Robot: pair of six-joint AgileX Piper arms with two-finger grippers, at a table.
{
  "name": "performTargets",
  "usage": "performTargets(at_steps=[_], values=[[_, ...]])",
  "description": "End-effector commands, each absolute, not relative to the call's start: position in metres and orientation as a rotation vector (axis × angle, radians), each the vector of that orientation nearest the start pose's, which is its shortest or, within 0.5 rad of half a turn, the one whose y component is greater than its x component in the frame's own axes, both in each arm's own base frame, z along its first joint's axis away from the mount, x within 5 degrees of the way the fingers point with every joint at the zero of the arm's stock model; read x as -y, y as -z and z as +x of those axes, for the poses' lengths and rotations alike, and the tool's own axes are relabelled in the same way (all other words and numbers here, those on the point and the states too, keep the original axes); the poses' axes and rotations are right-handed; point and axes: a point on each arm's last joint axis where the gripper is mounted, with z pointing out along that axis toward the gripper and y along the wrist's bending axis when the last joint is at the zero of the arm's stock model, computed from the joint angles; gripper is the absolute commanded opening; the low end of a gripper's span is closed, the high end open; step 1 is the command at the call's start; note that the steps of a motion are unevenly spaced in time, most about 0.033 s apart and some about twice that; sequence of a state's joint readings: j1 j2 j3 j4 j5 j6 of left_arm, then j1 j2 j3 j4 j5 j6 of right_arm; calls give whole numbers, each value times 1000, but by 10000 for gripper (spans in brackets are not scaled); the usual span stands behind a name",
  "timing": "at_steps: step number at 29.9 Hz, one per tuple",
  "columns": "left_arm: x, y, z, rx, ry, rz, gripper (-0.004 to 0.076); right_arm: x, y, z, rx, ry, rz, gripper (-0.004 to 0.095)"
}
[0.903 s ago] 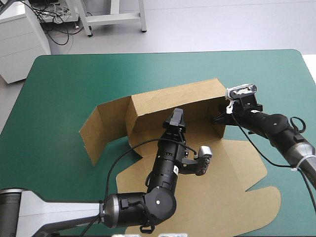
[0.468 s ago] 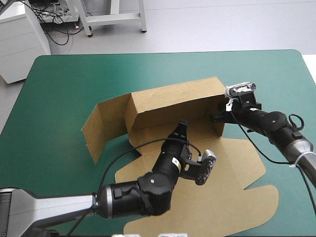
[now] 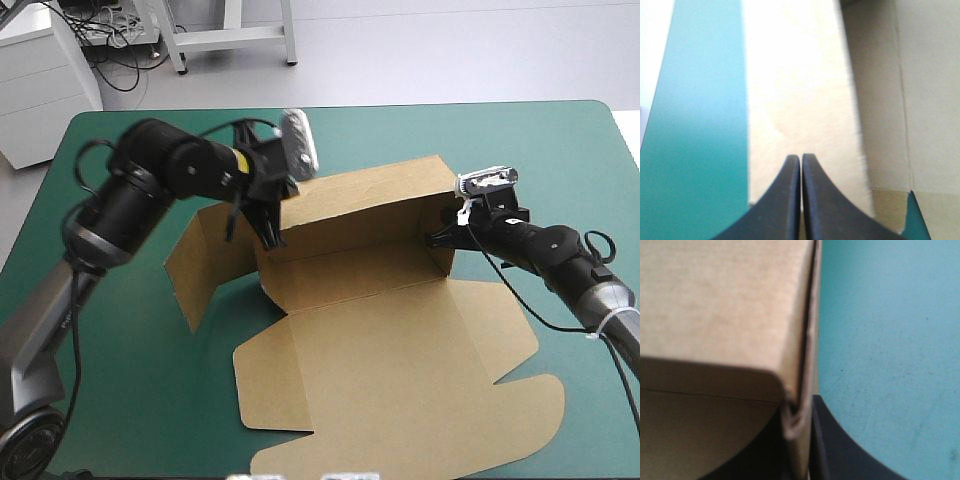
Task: Fold the box
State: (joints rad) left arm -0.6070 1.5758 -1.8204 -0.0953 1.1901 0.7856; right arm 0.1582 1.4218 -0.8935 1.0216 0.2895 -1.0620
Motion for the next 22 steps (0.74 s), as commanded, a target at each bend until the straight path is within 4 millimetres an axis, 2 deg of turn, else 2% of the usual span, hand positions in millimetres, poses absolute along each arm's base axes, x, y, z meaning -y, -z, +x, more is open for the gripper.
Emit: performTargets(at_steps=[1,5,9,11,15,18,22], values=[[147,-480,279,-1834,207,1233,-8,-71,-287,298,-2087,-354,-349,-4],[96,-489,307,-1850,450,895,-8,-71,-287,298,-2092,-366,-323,-4],[46,-480,328,-1927,591,643,-10,-71,-286,299,-2108,-387,-283,-4],[22,-468,334,-1981,636,569,-28,-71,-285,299,-2110,-385,-284,-4],[-19,-432,336,-2120,695,415,-33,-71,-286,299,-2108,-384,-278,-4],[-42,-401,333,-2189,784,272,-32,-70,-286,300,-2105,-377,-273,-4],[-63,-370,329,-2195,922,79,-33,-70,-286,300,-2103,-373,-270,-4]])
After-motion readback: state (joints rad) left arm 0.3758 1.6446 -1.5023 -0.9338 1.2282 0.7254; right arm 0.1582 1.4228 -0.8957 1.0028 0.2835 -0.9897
